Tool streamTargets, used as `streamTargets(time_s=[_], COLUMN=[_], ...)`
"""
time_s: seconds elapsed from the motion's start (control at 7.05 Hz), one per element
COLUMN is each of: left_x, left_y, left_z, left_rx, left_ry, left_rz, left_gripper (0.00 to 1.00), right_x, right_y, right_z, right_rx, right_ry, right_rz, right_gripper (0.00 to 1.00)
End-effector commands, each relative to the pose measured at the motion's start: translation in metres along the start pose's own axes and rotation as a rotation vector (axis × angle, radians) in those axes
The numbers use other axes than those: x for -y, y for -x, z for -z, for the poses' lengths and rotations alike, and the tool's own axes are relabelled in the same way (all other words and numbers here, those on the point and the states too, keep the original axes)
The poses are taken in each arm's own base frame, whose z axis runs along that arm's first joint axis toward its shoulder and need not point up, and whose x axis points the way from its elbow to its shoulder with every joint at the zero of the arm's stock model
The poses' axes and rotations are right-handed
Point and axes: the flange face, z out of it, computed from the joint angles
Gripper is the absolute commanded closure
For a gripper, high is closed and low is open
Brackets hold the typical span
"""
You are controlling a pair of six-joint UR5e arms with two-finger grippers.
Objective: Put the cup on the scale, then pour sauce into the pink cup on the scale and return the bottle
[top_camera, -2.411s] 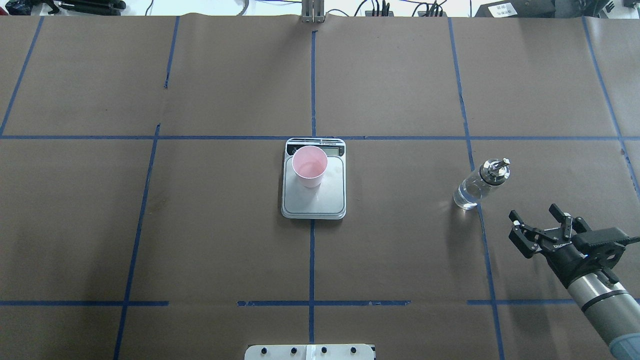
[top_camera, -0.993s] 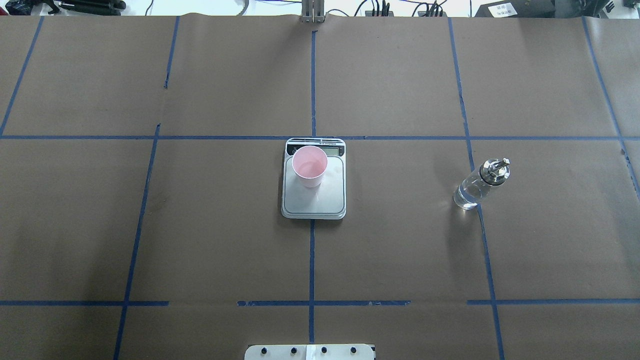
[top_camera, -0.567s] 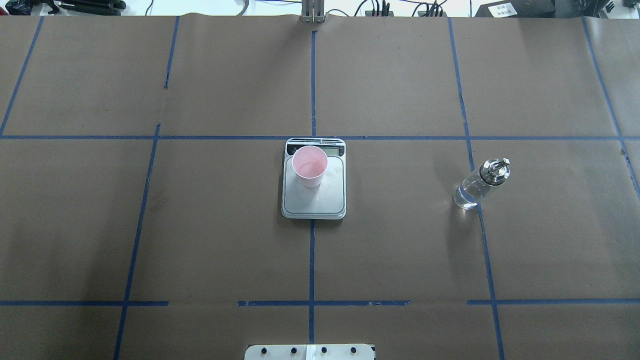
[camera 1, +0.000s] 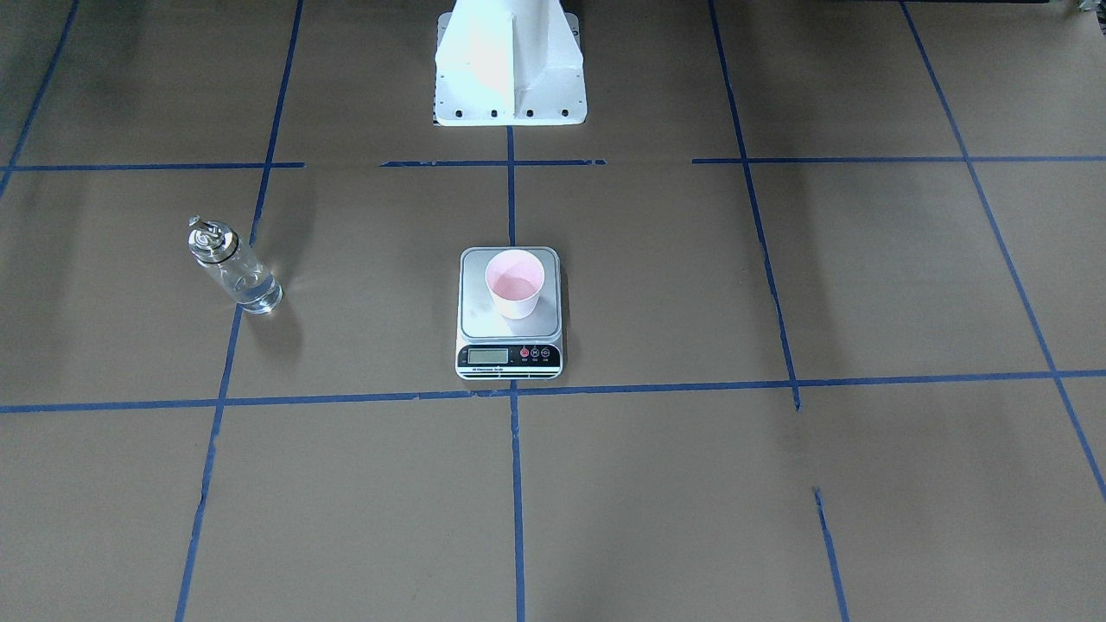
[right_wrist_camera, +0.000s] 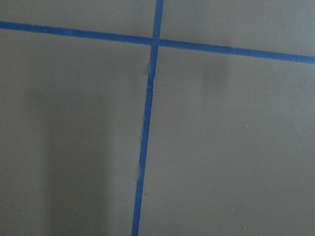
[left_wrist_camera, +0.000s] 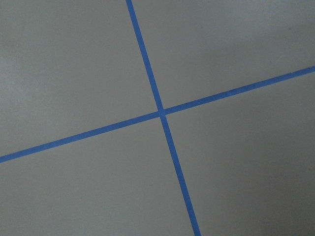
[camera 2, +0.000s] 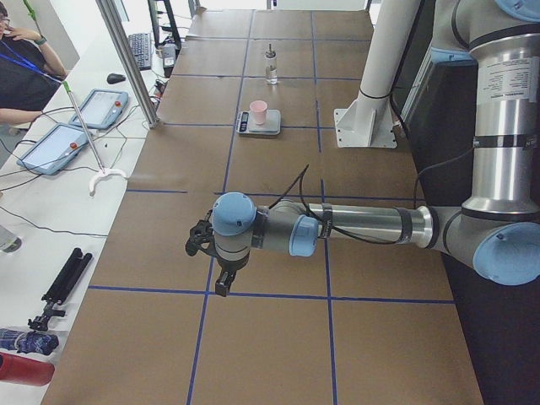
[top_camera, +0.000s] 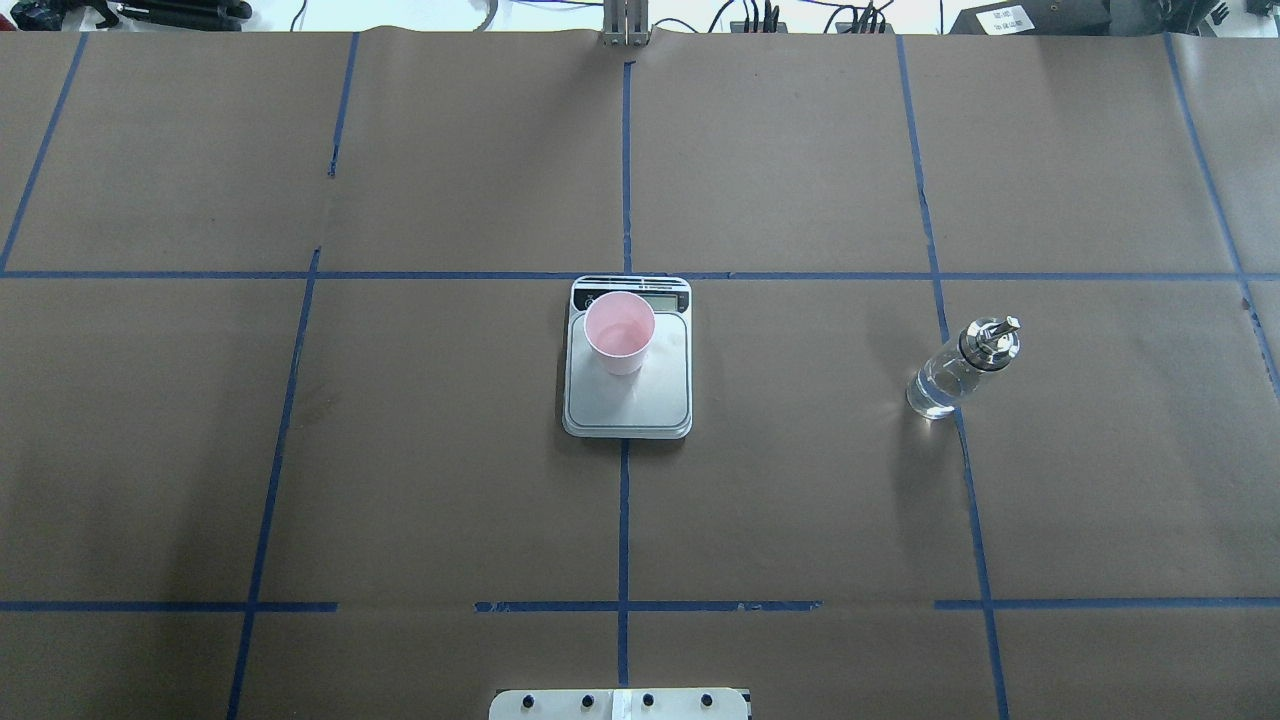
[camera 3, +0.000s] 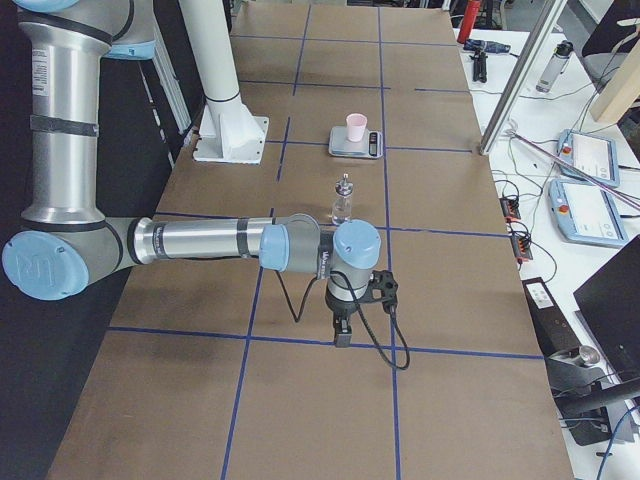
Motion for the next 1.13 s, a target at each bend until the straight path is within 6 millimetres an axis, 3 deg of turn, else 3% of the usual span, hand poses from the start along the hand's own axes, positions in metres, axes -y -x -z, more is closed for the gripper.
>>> streamTargets(time_s=[0.0, 0.57, 0.99], left_x=[-0.003, 0.001, 0.000], left_y=[0.002, 0.005, 0.005], left_z=[-0.003, -0.006, -0.005], left_rx=[0.001, -0.008, 0.000], left_ry=[0.014, 0.054, 0.052], left_rz=[0.015, 0.056, 0.053], left_gripper=[0.00, 0.00, 0.00], right_x=[-0.025, -0.018, -0.019], right_y=[-0.022, -0.018, -0.035], right_z=[-0.002, 0.010, -0.010], right_rx=[0.020, 0.027, 0.019], right_ry=[0.000, -0.032, -0.075], right_rz=[-0.056, -0.040, -0.003], right_gripper=[0.00, 0.00, 0.00])
